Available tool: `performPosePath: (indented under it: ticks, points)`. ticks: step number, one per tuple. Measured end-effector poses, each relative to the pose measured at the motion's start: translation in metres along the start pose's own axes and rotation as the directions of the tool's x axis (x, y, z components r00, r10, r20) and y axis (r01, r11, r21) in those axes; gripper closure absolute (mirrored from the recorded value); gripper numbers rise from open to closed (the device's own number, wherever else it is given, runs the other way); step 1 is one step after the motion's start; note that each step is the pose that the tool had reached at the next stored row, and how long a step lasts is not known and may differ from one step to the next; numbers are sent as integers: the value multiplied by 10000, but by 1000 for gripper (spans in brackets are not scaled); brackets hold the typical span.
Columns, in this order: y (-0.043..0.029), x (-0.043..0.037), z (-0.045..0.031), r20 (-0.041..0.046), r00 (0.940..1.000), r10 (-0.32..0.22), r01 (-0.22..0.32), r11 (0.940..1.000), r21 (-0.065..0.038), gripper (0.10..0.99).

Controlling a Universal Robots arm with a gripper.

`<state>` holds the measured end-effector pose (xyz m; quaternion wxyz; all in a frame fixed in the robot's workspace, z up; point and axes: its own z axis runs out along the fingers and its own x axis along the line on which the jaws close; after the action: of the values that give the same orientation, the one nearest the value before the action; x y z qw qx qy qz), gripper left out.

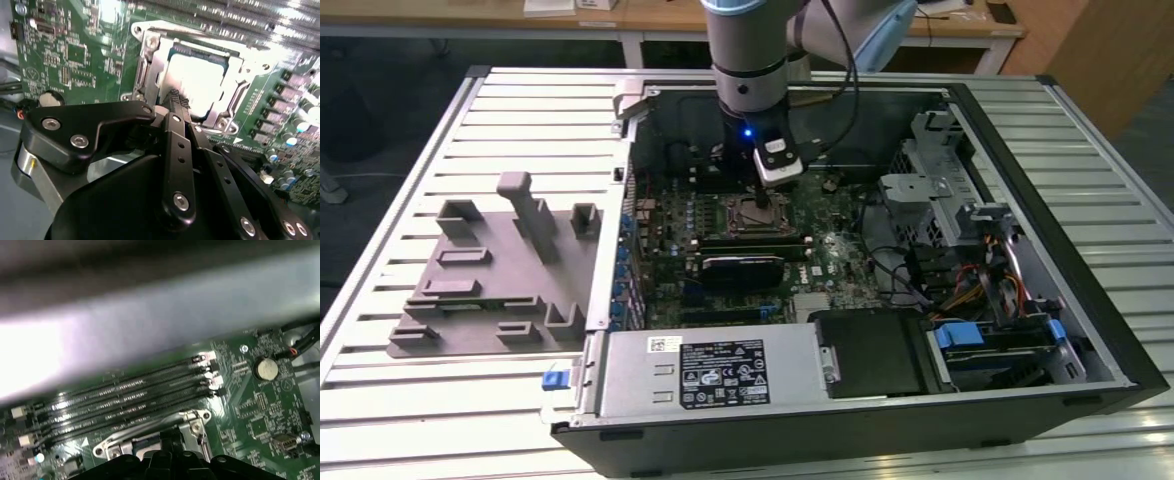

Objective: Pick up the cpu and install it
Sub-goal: 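Install the first cpu locking lever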

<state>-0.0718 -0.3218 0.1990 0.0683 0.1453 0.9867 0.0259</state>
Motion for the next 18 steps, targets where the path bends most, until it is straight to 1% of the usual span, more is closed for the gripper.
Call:
performPosePath:
  ticks: [2, 5, 6, 12, 13, 14, 16, 18]
  points:
    - [-26, -18, 1, -53, 10000, 2, -2, 10000, 15, 980]
    - [-49, -44, 3, -260, 9997, 9, -7, 10000, 77, 980]
    - [-51, -46, 3, -281, 9996, 9, -7, 10000, 85, 980]
    - [-53, -48, -9, -280, 9996, 8, -6, 10000, 97, 980]
    - [-47, -56, -79, -274, 9996, 7, -4, 9999, 110, 980]
    - [-45, -60, -104, -274, 9996, 7, -4, 9999, 110, 980]
    - [-43, -63, -126, -274, 9996, 7, -4, 9999, 111, 980]
    - [-43, -63, -126, -273, 9996, 7, -4, 9999, 109, 980]
